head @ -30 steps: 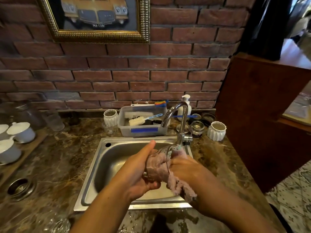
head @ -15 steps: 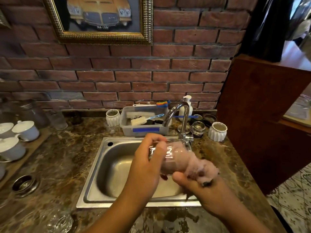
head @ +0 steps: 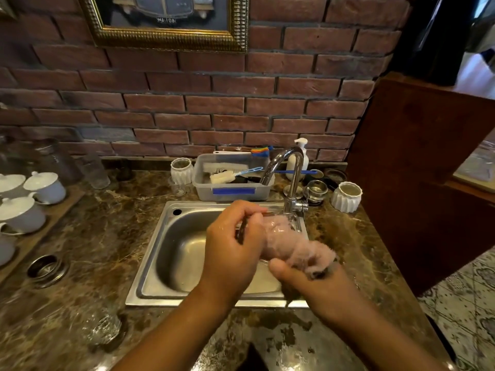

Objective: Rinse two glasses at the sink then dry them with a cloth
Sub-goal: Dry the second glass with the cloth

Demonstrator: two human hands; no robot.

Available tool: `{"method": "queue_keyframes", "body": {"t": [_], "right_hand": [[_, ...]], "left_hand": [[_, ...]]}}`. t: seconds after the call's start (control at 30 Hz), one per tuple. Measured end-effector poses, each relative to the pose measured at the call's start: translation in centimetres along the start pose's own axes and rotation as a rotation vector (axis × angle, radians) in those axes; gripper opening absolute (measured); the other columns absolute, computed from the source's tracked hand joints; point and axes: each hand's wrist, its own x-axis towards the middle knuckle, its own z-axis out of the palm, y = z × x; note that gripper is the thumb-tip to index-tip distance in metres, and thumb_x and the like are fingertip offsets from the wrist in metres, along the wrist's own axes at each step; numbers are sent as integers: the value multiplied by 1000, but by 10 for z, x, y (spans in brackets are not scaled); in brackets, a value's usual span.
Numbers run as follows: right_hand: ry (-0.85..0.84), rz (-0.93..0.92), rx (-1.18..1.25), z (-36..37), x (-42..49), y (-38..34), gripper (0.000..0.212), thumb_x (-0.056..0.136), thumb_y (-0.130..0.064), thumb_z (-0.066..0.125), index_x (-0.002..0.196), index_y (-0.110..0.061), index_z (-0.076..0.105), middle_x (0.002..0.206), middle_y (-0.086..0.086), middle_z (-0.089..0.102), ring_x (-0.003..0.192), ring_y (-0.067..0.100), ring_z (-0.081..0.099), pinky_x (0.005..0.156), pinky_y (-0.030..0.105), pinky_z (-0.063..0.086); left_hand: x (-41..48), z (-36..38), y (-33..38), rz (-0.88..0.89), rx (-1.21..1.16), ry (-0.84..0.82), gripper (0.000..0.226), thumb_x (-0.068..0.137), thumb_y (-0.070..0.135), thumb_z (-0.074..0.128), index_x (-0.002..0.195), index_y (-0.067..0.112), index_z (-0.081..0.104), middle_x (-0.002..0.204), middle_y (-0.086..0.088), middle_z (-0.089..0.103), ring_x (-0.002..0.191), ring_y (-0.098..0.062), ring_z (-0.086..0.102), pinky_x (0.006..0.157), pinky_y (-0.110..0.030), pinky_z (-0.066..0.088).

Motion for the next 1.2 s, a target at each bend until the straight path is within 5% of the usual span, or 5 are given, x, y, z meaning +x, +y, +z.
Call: {"method": "queue_keyframes", "body": {"t": [0.13, 0.53, 0.67, 0.9, 1.2], "right_hand": [[40, 190, 551, 7, 0, 6, 32, 79, -13, 72, 111, -11, 72, 114, 17, 73, 108, 29, 70, 95, 43, 56], [-328, -377, -1055, -22, 21, 13, 42, 97, -34, 42, 125, -12, 65, 128, -4, 62, 129, 0, 45, 117, 36, 32], [-132, -338, -843, -7, 15, 15, 25, 92, -41, 60, 116, -39, 67, 118, -26, 59, 117, -18, 46, 96, 7, 38], [-57, 196, 714, 5, 2, 10, 54, 73, -23, 86, 119, -1, 67, 122, 28, 67, 115, 40, 65, 94, 44, 57], [-183, -170, -865, -15, 23, 30, 33, 86, -42, 67, 106, -17, 75, 115, -18, 66, 110, -8, 58, 103, 18, 45]], "left_hand": [[1, -12, -18, 495, 309, -94, 30, 91, 22, 49, 95, 0, 69, 91, -11, 68, 84, -16, 62, 73, -24, 51], [11, -10, 6, -1045, -675, -120, 39, 96, 33, 58, 112, 1, 72, 98, -24, 76, 80, -30, 73, 68, -40, 58], [1, 6, 4, -661, -393, 91, 30, 100, 28, 49, 83, 14, 70, 80, -12, 74, 73, -26, 71, 60, -33, 54], [2, -14, -12, 540, 364, -86, 30, 89, 22, 52, 92, -2, 70, 91, -13, 66, 83, -23, 62, 72, -31, 51], [-1, -2, 5, -1054, -652, -20, 30, 99, 32, 52, 107, 11, 72, 98, -15, 78, 88, -29, 75, 64, -38, 60]]}}
